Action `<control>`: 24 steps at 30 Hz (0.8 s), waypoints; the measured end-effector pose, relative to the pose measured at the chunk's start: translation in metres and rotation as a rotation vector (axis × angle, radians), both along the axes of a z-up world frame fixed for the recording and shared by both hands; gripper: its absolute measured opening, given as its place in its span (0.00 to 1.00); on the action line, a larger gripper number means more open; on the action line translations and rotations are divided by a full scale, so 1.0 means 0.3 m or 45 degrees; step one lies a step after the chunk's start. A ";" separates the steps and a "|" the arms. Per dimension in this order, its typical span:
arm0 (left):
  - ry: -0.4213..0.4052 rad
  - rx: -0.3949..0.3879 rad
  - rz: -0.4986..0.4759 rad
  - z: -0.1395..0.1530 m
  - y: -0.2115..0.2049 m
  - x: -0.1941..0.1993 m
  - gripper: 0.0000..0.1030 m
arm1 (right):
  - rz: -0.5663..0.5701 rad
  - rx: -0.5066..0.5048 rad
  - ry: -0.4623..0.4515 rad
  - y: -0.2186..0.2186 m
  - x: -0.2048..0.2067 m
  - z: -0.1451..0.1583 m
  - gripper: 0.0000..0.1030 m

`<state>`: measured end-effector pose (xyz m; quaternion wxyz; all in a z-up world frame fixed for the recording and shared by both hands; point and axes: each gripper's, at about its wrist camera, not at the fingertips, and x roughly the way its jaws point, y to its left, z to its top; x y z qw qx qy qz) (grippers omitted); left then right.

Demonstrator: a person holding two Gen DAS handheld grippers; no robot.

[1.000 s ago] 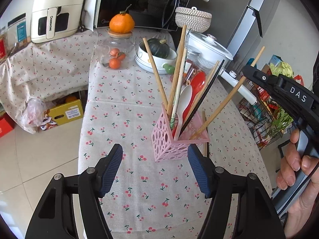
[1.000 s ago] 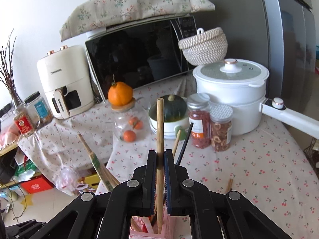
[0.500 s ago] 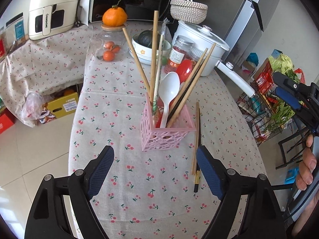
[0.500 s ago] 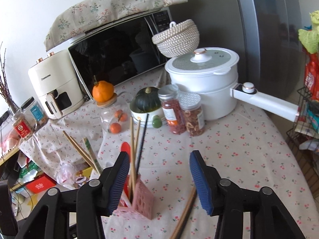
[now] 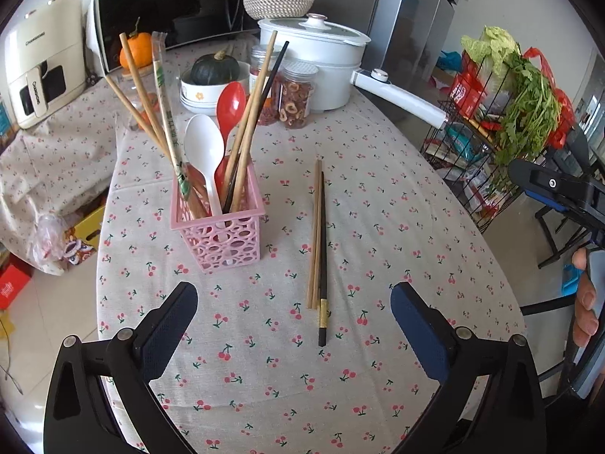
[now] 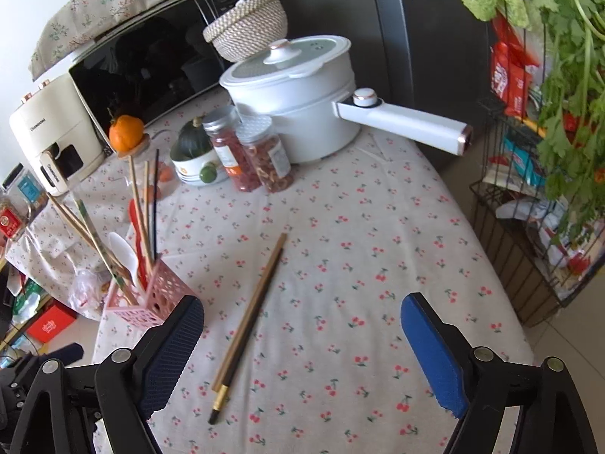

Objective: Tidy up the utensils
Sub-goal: 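Grasp the pair of wooden chopsticks with the left tool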

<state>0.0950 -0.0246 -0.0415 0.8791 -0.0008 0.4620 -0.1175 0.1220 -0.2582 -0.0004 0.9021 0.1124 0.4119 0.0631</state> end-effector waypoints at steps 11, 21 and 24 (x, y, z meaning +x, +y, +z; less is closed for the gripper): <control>-0.036 0.078 -0.039 -0.054 -0.174 0.095 1.00 | -0.012 -0.069 0.180 -0.138 0.010 -0.146 0.88; 0.014 0.305 0.043 -0.169 -0.374 0.372 1.00 | -0.137 -0.015 0.289 -0.295 0.082 -0.239 0.88; 0.093 0.267 0.104 -0.221 -0.356 0.466 0.94 | -0.166 0.020 0.299 -0.324 0.106 -0.246 0.88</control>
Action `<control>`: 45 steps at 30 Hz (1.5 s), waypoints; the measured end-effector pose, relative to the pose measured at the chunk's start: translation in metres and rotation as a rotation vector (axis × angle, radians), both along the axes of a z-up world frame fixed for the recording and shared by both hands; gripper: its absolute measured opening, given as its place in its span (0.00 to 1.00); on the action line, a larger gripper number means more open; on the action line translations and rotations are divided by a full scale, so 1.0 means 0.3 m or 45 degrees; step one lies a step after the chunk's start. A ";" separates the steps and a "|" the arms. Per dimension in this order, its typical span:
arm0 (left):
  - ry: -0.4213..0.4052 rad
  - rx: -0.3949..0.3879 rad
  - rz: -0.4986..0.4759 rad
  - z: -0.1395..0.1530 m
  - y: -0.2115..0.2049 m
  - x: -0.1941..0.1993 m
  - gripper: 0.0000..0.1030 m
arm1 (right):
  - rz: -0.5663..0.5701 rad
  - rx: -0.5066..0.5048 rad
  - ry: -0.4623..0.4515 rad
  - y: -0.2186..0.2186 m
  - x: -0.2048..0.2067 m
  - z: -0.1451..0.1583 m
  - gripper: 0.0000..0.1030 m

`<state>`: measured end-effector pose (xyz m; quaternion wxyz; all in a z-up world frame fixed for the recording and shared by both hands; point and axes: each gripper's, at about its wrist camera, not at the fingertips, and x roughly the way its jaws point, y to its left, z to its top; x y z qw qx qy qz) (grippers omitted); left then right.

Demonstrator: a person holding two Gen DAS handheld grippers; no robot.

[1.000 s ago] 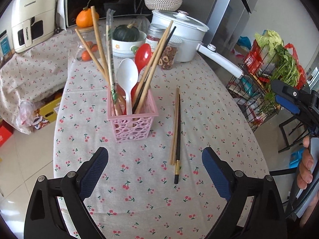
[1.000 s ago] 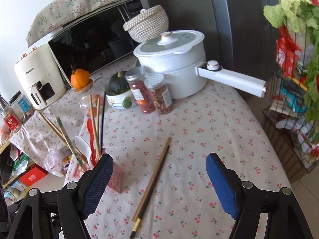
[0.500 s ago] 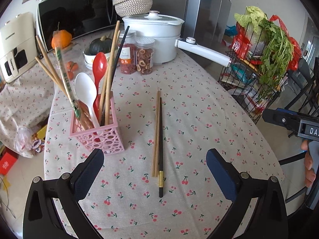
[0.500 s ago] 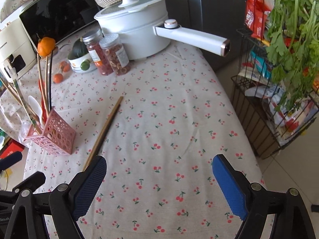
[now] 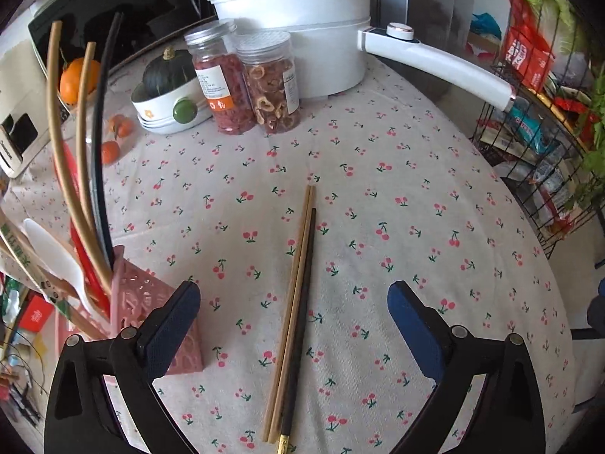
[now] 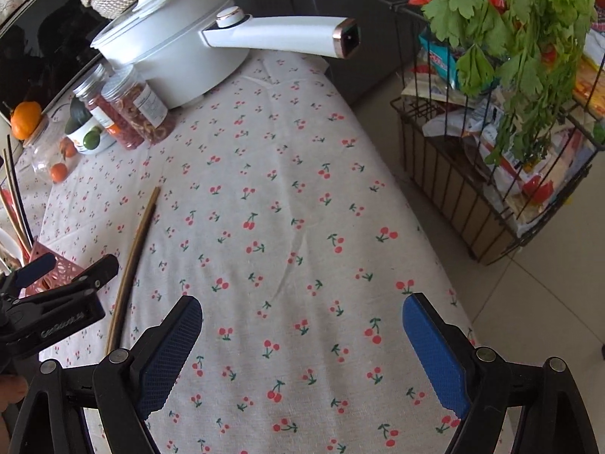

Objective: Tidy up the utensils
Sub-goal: 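Grasp the pair of wooden chopsticks with the left tool, then lift the wooden chopstick pair with the left tool while the right tool grasps the black chopstick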

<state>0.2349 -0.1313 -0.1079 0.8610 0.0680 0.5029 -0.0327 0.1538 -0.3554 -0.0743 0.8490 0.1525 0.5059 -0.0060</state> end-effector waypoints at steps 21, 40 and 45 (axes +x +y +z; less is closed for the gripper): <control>0.176 -0.048 0.003 -0.147 0.007 0.171 0.08 | 0.060 -0.009 -0.009 0.018 0.054 -0.005 0.88; 0.220 -0.007 -0.069 -0.174 -0.055 0.199 0.09 | 0.029 0.017 0.010 0.008 0.044 -0.010 0.88; 0.155 -0.101 -0.144 -0.087 -0.074 0.097 0.09 | 0.022 0.017 0.010 0.013 0.031 -0.006 0.88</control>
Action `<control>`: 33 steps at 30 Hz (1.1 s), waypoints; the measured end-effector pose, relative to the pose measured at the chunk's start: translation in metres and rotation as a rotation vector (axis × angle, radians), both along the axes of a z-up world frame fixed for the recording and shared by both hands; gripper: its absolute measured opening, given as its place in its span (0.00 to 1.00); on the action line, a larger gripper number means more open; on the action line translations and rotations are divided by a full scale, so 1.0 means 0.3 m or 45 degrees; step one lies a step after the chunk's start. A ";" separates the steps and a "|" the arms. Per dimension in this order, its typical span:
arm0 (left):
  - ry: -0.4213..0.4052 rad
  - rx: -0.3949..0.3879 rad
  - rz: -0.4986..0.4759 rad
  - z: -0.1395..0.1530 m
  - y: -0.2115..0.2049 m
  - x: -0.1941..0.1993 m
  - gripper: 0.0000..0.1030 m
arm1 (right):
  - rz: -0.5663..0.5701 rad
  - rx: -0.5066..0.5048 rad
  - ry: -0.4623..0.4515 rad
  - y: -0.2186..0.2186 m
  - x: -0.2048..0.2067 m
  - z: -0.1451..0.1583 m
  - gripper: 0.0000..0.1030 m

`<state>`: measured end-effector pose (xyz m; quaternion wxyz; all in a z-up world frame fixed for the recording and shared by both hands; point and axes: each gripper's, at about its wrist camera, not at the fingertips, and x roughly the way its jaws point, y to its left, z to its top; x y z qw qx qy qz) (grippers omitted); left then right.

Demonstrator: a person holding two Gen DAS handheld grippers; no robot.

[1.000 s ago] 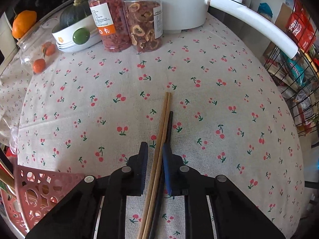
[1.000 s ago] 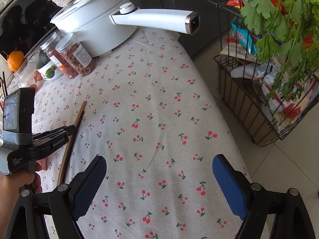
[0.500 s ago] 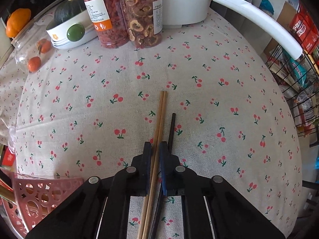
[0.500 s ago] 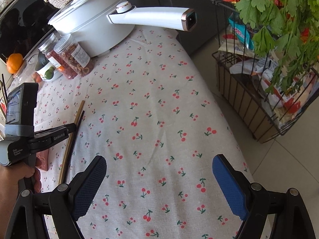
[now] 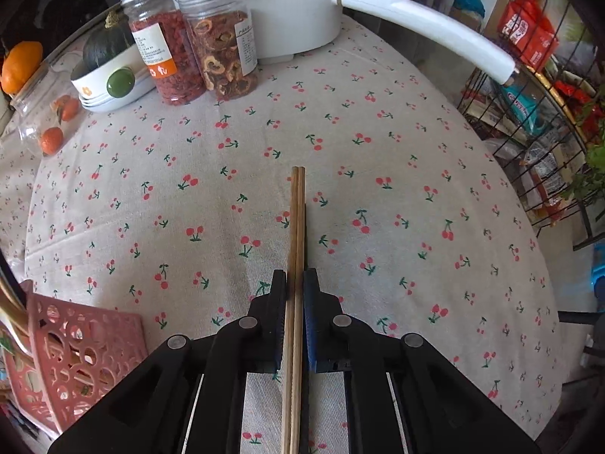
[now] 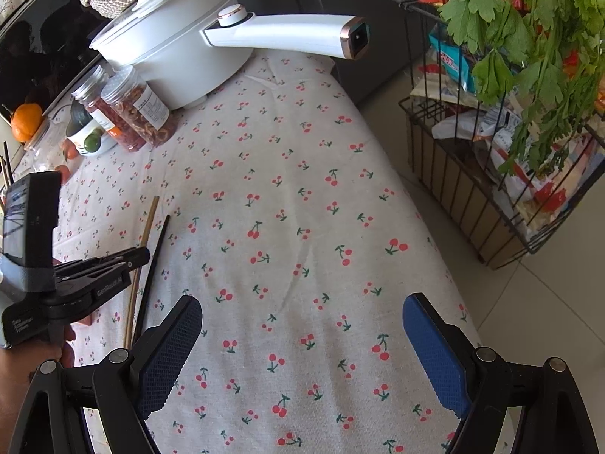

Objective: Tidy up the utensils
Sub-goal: 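Lift the wooden chopstick pair with the left tool while the right tool grasps the black chopstick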

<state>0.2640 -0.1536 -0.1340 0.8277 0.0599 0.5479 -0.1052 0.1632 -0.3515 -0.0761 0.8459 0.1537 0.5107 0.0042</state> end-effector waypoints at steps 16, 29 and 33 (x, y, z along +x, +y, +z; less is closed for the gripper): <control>-0.367 -0.279 -0.146 0.409 0.301 -0.521 0.09 | 0.024 0.027 0.031 0.153 -0.009 -0.006 0.88; -0.492 -0.548 0.025 0.454 0.671 -0.610 0.09 | 0.069 -0.013 0.141 0.396 0.137 -0.138 0.88; -0.525 -0.560 0.047 0.459 0.732 -0.616 0.09 | 0.110 -0.013 0.131 0.484 0.189 -0.169 0.86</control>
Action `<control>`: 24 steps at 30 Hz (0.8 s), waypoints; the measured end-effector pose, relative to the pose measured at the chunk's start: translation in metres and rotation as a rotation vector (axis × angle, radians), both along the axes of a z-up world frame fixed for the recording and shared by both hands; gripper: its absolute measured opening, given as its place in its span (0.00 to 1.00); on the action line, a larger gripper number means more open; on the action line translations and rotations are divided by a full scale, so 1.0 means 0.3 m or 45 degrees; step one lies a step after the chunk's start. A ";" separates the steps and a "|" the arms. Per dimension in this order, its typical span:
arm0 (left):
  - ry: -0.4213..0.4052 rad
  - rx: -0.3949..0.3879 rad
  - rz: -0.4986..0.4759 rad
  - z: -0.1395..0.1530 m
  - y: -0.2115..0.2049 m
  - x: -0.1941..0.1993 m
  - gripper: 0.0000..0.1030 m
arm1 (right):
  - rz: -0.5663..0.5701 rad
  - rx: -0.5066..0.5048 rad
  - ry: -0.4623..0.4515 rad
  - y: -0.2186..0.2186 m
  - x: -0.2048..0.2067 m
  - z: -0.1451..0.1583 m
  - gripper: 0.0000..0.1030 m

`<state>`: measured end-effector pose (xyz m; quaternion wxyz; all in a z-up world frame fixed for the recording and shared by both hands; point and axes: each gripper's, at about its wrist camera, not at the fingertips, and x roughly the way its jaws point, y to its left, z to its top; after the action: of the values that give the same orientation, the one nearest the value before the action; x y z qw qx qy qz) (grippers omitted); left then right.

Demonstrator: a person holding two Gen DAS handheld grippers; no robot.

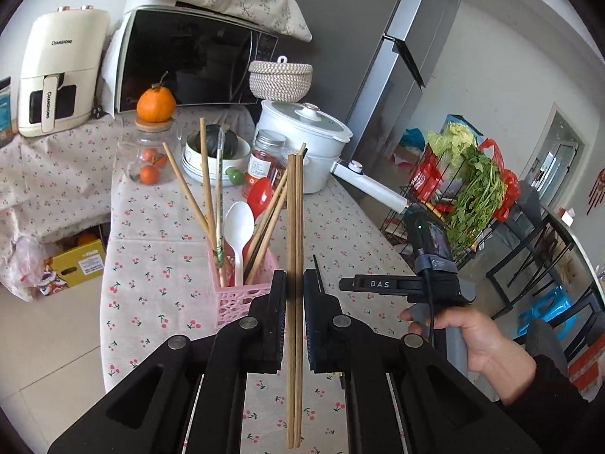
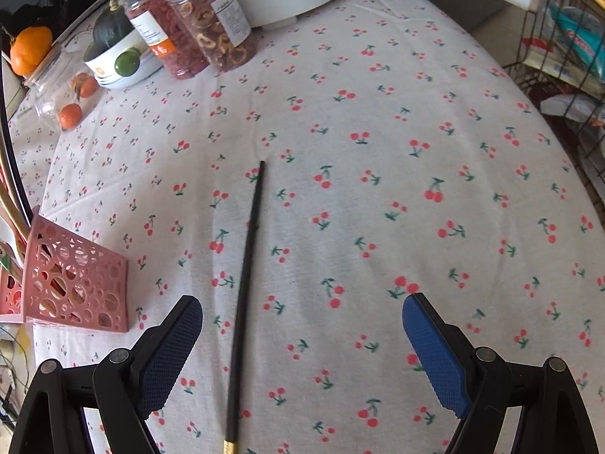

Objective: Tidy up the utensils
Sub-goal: 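Lift the wooden chopstick pair with the left tool while the right tool grasps the black chopstick, then lower the wooden pair into the holder and open the left tool while the right tool lifts the black chopstick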

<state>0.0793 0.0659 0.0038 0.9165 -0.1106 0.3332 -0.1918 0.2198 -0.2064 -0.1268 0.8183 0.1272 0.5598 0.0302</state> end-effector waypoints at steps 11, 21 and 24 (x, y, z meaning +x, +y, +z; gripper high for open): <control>0.013 -0.064 0.041 -0.009 0.095 0.006 0.09 | 0.029 -0.135 0.033 0.149 0.105 -0.117 0.24; 0.005 -0.108 0.099 -0.011 0.110 0.021 0.09 | 0.005 0.037 0.002 0.077 0.065 -0.084 0.05; -0.031 -0.122 0.137 0.006 0.124 0.020 0.09 | 0.022 0.065 -0.101 0.070 0.016 0.013 0.05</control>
<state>0.0854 0.1032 0.0055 0.9231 -0.1698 0.3060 -0.1595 0.2246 -0.1853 -0.1228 0.8360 0.1417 0.5271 0.0566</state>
